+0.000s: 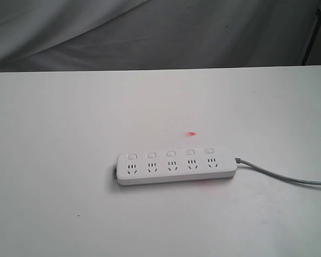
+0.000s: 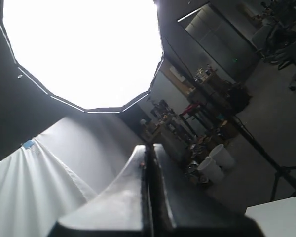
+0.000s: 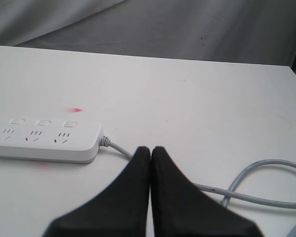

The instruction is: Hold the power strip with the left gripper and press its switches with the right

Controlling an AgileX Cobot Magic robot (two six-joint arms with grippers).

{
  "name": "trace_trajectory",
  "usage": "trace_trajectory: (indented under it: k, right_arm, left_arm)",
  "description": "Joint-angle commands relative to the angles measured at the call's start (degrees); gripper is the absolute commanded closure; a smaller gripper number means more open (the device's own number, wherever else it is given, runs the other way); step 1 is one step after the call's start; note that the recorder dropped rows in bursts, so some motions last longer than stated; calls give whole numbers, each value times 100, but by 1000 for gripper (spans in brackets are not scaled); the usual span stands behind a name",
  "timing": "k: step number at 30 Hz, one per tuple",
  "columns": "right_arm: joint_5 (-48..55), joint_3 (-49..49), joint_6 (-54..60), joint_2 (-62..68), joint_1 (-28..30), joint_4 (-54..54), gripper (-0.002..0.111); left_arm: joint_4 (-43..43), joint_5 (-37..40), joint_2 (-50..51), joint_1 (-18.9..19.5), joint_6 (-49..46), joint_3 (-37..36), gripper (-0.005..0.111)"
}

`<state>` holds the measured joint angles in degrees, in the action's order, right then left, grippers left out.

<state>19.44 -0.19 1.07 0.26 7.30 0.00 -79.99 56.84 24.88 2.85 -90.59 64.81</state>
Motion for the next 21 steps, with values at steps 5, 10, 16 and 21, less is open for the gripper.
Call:
trace_trajectory:
  k: [5,10,16,21]
  right_arm:
    - [-11,19,18,-26,12,-32,108]
    - [-11,19,18,-26,12,-32,108]
    - [-11,19,18,-26,12,-32,108]
    - [-11,19,18,-26,12,-32,108]
  left_arm:
    - [-71,-7,-695,393,55,18,107]
    - [-71,-7,-1135,428,55,18,107]
    - [-71,9,-1649,465,55,18,107]
    - [-60,37,-1946,465,55,18,107]
